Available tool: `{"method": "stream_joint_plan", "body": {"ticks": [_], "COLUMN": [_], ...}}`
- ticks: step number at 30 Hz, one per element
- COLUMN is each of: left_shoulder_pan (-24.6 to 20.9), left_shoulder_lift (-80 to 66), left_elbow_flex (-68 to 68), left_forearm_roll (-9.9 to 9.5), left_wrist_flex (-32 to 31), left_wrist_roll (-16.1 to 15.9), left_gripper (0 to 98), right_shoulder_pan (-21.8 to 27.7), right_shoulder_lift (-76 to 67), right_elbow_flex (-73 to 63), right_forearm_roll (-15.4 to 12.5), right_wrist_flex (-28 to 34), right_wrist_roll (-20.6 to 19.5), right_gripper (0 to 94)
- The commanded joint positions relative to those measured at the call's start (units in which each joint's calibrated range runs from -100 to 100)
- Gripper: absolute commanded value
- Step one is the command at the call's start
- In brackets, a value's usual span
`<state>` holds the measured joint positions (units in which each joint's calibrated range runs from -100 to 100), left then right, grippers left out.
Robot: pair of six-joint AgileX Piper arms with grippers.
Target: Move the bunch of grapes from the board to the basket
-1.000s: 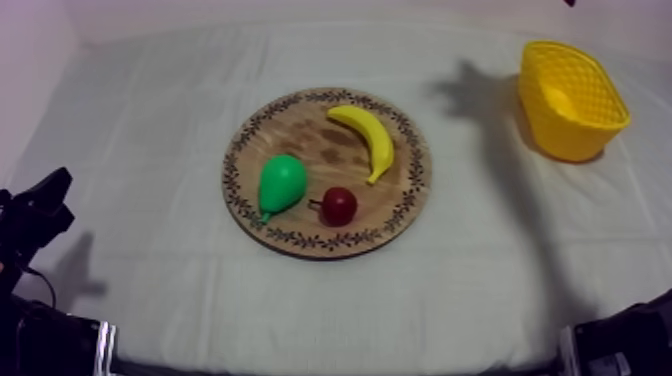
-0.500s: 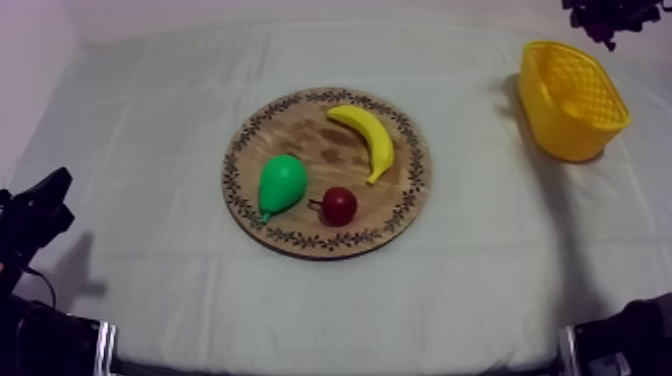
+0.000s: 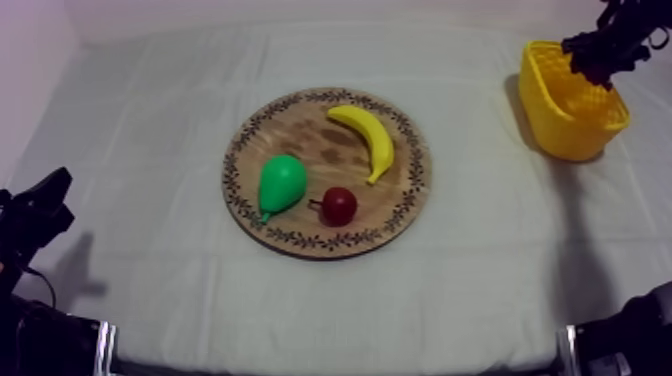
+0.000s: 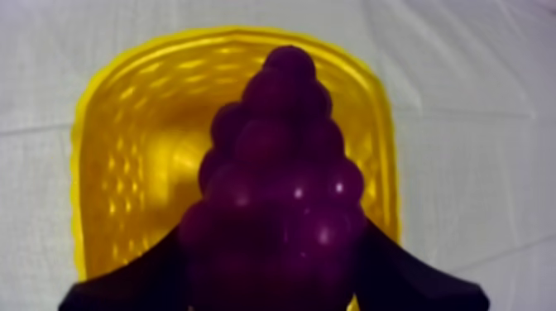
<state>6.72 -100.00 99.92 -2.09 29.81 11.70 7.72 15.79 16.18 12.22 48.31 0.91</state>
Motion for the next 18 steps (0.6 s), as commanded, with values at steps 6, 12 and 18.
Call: {"method": "stream_joint_plan", "body": {"ticks": [6,12,18], "left_shoulder_pan": [-0.03,-0.03,-0.03], "left_shoulder_lift": [0.00,0.00,0.00], "left_elbow_flex": [-0.03,-0.03,-0.03], "left_forearm_roll": [0.02,0.02,0.02], "left_wrist_flex": [0.01,0.01,0.01], "left_wrist_roll": [0.00,0.00,0.00], "left_gripper": [0.1,0.1,0.1], "right_shoulder_pan": [0.15,0.30,0.41], "right_shoulder_lift": [3.82,5.60,5.09], "right_elbow_flex": [-1.91,-2.97,-4.00], "right_forearm_roll": [-0.97,-3.52,-4.05], "right_wrist_flex": [-0.65,-1.64,-2.25], "right_wrist_roll": [1.97,4.97,5.51], "right_gripper": [54.0,66.8,67.2]}}
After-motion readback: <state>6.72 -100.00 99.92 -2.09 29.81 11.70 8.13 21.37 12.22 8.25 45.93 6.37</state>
